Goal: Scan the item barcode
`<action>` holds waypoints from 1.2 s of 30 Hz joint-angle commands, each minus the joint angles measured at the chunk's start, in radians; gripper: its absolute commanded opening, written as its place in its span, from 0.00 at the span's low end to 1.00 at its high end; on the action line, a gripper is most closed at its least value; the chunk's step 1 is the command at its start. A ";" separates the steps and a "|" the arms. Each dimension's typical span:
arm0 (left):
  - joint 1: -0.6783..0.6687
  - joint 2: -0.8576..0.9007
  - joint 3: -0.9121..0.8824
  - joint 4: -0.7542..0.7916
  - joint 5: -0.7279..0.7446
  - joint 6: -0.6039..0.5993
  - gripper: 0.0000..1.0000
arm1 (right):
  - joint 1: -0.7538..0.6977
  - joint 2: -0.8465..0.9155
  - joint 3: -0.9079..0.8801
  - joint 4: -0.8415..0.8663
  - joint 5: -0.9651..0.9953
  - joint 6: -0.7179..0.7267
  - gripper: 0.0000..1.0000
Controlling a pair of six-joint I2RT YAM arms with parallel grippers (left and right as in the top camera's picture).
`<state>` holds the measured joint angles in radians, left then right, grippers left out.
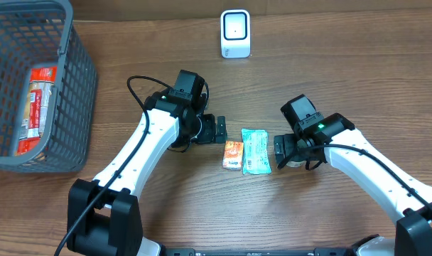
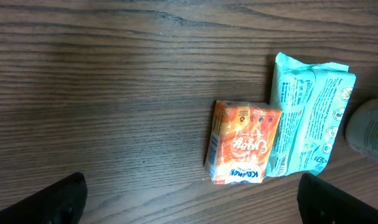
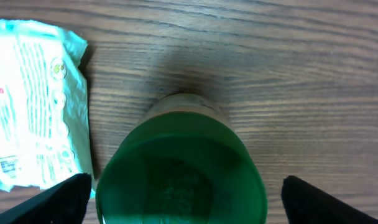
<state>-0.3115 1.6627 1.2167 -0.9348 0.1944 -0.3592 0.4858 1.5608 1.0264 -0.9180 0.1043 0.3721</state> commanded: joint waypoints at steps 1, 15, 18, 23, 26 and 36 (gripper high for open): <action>0.003 -0.005 0.011 0.001 -0.003 0.023 1.00 | 0.002 0.000 0.000 -0.001 0.006 0.162 0.95; 0.003 -0.004 0.011 0.001 -0.003 0.023 1.00 | 0.002 0.000 0.000 0.013 -0.098 0.204 0.84; 0.003 -0.005 0.011 0.001 -0.003 0.023 1.00 | 0.002 0.000 0.000 0.028 -0.097 0.202 0.82; 0.003 -0.005 0.011 0.001 -0.003 0.023 1.00 | 0.002 0.000 0.000 0.031 -0.096 0.201 0.79; 0.003 -0.005 0.011 0.001 -0.003 0.023 1.00 | 0.002 0.000 0.000 0.031 -0.096 0.201 0.80; 0.003 -0.005 0.011 0.001 -0.003 0.023 1.00 | -0.021 -0.001 0.040 0.008 -0.096 0.132 1.00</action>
<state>-0.3115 1.6627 1.2167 -0.9348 0.1944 -0.3592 0.4824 1.5608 1.0275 -0.8970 0.0067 0.5480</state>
